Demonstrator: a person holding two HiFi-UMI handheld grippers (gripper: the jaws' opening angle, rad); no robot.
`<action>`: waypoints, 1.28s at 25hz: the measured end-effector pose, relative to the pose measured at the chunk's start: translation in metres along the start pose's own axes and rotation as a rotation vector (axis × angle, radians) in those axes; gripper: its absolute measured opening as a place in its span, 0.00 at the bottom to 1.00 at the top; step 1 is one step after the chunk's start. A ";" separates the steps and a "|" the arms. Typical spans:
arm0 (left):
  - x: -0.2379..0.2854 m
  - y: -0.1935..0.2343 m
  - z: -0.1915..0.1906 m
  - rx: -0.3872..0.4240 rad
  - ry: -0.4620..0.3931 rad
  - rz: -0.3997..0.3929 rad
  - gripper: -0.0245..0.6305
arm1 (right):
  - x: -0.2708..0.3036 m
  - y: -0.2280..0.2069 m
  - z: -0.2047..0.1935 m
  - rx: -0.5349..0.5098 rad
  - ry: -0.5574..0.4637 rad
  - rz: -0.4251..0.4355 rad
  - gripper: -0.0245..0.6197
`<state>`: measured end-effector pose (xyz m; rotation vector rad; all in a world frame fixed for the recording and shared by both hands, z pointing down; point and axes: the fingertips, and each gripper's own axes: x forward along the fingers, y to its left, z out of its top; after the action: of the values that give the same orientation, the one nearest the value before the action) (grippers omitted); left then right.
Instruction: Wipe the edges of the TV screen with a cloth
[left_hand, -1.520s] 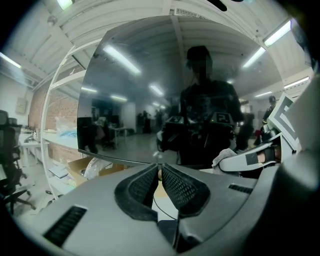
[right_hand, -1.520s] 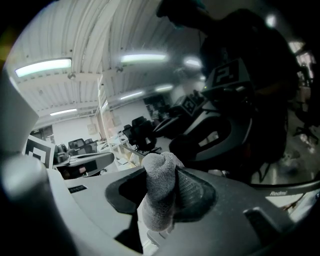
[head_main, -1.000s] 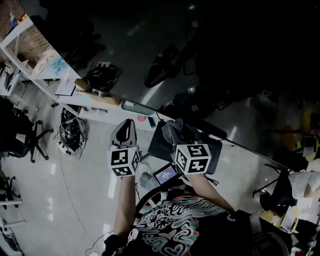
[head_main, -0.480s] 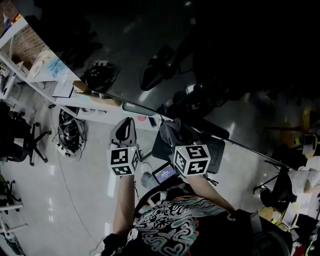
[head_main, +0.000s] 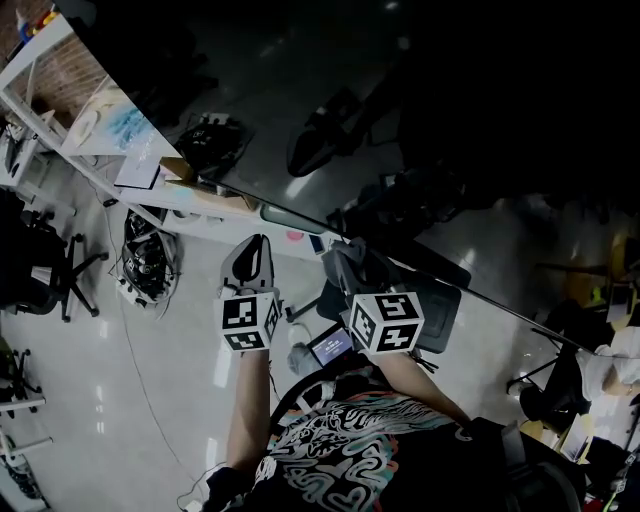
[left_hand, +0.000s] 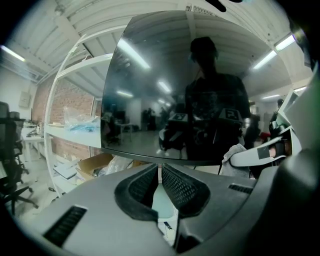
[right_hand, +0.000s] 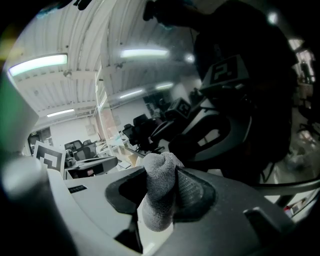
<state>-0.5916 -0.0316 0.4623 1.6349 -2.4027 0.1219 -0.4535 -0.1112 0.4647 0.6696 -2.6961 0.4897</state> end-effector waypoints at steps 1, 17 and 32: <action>0.001 0.005 0.000 -0.004 0.002 0.005 0.09 | 0.003 0.002 0.000 0.000 0.004 0.002 0.30; 0.008 0.050 0.000 -0.028 0.010 0.029 0.09 | 0.038 0.029 0.007 0.000 0.019 0.018 0.30; 0.012 0.087 -0.005 -0.058 0.019 0.056 0.09 | 0.068 0.053 0.010 -0.001 0.028 0.041 0.30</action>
<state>-0.6754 -0.0095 0.4758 1.5356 -2.4154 0.0760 -0.5393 -0.0975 0.4683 0.6033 -2.6884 0.5043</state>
